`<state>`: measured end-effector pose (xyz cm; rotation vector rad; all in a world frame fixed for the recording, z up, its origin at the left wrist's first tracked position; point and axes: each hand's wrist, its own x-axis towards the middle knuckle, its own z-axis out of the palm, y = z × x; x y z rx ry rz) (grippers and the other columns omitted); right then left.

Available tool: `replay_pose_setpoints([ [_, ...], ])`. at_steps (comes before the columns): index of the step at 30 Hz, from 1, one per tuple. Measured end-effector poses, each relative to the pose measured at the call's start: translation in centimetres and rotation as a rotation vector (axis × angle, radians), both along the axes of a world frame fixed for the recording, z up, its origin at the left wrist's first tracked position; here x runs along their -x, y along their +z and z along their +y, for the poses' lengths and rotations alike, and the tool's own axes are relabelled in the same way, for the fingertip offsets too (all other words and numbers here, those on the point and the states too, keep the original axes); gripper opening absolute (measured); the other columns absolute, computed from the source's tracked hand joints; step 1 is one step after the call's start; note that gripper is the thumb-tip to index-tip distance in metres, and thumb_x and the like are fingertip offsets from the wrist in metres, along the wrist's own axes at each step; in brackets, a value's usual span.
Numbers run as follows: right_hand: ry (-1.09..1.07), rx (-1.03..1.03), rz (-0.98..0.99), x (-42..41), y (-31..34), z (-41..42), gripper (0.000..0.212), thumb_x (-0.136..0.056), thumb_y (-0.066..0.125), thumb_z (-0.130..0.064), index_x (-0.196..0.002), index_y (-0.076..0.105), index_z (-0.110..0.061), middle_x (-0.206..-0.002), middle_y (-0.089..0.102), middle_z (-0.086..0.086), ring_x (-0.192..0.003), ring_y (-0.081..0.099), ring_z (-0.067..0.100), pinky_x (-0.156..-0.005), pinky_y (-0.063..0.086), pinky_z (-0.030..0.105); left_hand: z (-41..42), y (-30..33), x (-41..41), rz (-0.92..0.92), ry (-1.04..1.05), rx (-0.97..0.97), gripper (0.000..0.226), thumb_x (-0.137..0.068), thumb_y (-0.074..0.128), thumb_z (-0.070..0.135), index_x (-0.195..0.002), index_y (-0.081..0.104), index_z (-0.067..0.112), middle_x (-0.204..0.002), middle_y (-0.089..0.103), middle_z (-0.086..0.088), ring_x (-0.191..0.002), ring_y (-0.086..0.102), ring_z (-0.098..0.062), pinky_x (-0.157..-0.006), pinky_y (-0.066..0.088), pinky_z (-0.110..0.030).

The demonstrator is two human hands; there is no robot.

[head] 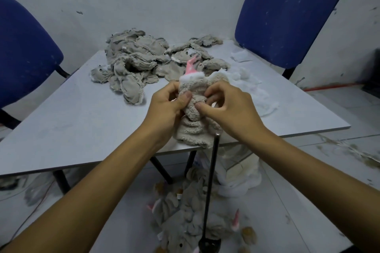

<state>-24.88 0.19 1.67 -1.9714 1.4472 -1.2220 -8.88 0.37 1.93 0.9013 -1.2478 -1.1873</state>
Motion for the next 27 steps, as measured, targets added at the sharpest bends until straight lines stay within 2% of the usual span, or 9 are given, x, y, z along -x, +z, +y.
replay_pose_setpoints([
  [5,0.185,-0.042,-0.257,0.2,0.5,0.6,0.022,-0.076,0.085,-0.016,-0.092,0.071,-0.014,-0.078,0.074,-0.001,-0.077,0.071,0.011,-0.075,0.057,0.027,1.0,0.5,-0.3,0.242,-0.102,-0.070,0.020,-0.101,0.043,0.004,-0.114,0.058,0.002,-0.108,0.067,-0.019,-0.100,0.067,-0.028,-0.088,0.058,-0.038],
  [7,0.224,0.017,-0.255,0.6,0.8,0.9,0.016,-0.077,0.083,-0.011,-0.090,0.073,-0.014,-0.078,0.073,0.000,-0.076,0.071,0.010,-0.073,0.056,0.025,1.2,0.9,-0.3,0.256,-0.115,-0.094,0.018,-0.101,0.045,0.006,-0.113,0.058,0.003,-0.106,0.067,-0.019,-0.097,0.067,-0.028,-0.083,0.059,-0.036],
  [9,0.166,0.185,-0.124,0.8,1.2,1.2,0.011,-0.081,0.080,-0.010,-0.090,0.075,-0.013,-0.081,0.073,-0.002,-0.075,0.069,0.006,-0.073,0.058,0.026,1.4,1.3,-0.4,-0.024,0.042,-0.041,0.012,-0.097,0.057,0.009,-0.109,0.055,0.013,-0.090,0.066,-0.013,-0.080,0.063,-0.023,-0.066,0.053,-0.032],
  [11,0.080,0.360,-0.015,1.1,1.6,1.6,0.009,-0.083,0.076,-0.007,-0.091,0.076,-0.011,-0.083,0.072,-0.003,-0.074,0.067,0.007,-0.072,0.058,0.026,1.7,1.0,-0.8,-0.533,0.253,0.114,0.037,-0.086,0.070,0.016,-0.113,0.044,0.022,-0.080,0.057,-0.006,-0.070,0.053,-0.018,-0.059,0.041,-0.026],
  [13,0.040,0.441,0.066,1.3,1.7,2.1,0.014,-0.083,0.073,-0.005,-0.096,0.072,-0.011,-0.085,0.070,-0.002,-0.075,0.065,0.009,-0.071,0.057,0.028,2.4,0.5,-0.7,-0.960,0.396,0.405,0.059,-0.078,0.073,0.023,-0.126,0.039,0.026,-0.100,0.048,-0.003,-0.087,0.048,-0.018,-0.068,0.041,-0.025],
  [15,0.054,0.411,0.156,1.1,1.3,3.0,0.026,-0.083,0.072,-0.005,-0.107,0.063,-0.014,-0.082,0.066,-0.004,-0.073,0.064,0.011,-0.069,0.057,0.034,3.3,0.4,-0.3,-1.115,0.439,0.603,0.070,-0.076,0.067,0.035,-0.139,0.038,0.028,-0.115,0.037,-0.005,-0.104,0.040,-0.023,-0.084,0.043,-0.037],
  [19,0.086,0.323,0.167,0.9,0.1,3.9,0.043,-0.083,0.073,-0.003,-0.115,0.049,-0.018,-0.081,0.065,-0.006,-0.072,0.065,0.010,-0.068,0.057,0.036,3.4,0.3,-0.5,-1.220,0.273,0.693,0.050,-0.086,0.062,0.037,-0.132,0.053,0.020,-0.122,0.044,-0.007,-0.114,0.045,-0.026,-0.090,0.038,-0.041],
  [22,0.083,0.295,0.066,1.0,-0.2,4.4,0.042,-0.083,0.074,-0.003,-0.113,0.049,-0.019,-0.082,0.069,-0.006,-0.074,0.068,0.009,-0.068,0.058,0.034,3.3,-0.1,-0.7,-1.111,0.119,0.551,0.024,-0.088,0.066,0.022,-0.111,0.062,0.017,-0.103,0.055,-0.001,-0.096,0.055,-0.022,-0.080,0.048,-0.045],
  [27,0.074,0.484,0.035,0.4,-0.8,5.6,0.032,-0.082,0.076,0.001,-0.106,0.056,-0.007,-0.086,0.069,0.000,-0.076,0.068,0.010,-0.066,0.057,0.029,4.1,-0.3,0.3,-1.030,0.332,0.684,0.012,-0.079,0.058,0.019,-0.085,0.052,0.010,-0.080,0.049,-0.002,-0.068,0.045,-0.023,-0.058,0.043,-0.044],
])
